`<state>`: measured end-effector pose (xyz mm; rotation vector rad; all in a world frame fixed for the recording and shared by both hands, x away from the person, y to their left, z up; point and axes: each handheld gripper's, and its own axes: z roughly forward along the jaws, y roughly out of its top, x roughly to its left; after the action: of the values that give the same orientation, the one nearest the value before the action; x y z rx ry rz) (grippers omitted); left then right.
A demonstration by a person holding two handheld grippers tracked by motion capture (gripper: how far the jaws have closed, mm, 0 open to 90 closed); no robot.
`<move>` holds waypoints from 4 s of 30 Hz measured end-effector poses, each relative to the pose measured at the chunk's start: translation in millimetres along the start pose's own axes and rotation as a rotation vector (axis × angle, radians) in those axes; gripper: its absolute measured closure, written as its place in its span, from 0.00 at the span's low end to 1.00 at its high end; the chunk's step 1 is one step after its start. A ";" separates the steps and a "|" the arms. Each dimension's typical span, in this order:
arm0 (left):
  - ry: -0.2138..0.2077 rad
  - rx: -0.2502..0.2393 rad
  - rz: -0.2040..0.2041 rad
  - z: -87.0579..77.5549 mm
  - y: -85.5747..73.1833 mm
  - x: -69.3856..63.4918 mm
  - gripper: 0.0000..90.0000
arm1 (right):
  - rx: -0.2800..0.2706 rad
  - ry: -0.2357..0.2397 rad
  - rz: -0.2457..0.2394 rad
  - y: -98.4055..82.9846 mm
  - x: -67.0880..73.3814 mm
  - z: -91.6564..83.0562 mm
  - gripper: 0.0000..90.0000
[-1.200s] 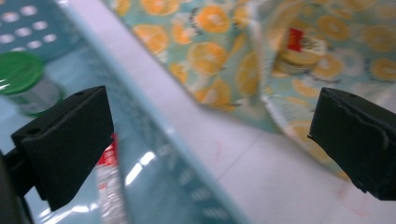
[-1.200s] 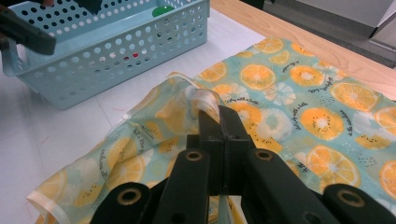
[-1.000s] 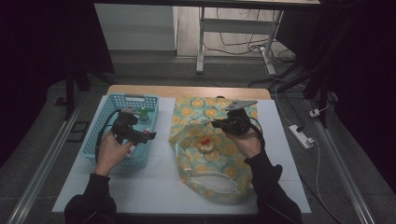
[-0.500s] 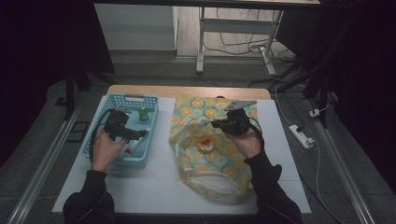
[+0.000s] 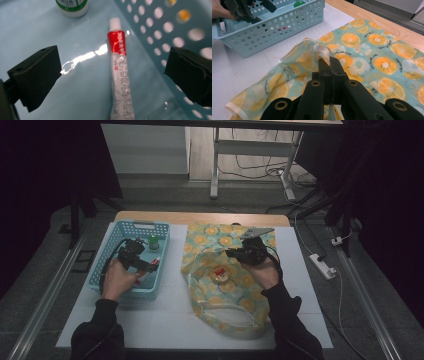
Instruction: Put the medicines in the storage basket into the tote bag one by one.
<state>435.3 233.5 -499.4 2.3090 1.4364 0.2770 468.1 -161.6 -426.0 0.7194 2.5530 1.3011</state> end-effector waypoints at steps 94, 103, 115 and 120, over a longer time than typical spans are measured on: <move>-0.128 -0.265 0.076 -75.5 8.5 -28.8 0.80 | -0.012 -0.011 -0.005 1.4 -1.9 -5.0 1.00; -0.195 -0.295 0.109 -85.1 15.7 -49.5 0.80 | -0.013 -0.007 0.001 1.4 -2.4 -5.3 1.00; -0.287 -0.271 0.193 -77.9 27.8 -85.0 0.80 | -0.015 -0.010 0.004 1.8 -2.7 -6.3 1.00; -0.312 -0.254 0.234 -71.4 32.4 -99.6 0.80 | -0.020 -0.012 0.003 1.9 -3.1 -6.7 1.00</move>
<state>390.1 148.7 -416.7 2.1927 0.9271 0.1465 468.9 -166.9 -420.6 0.7259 2.5272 1.3176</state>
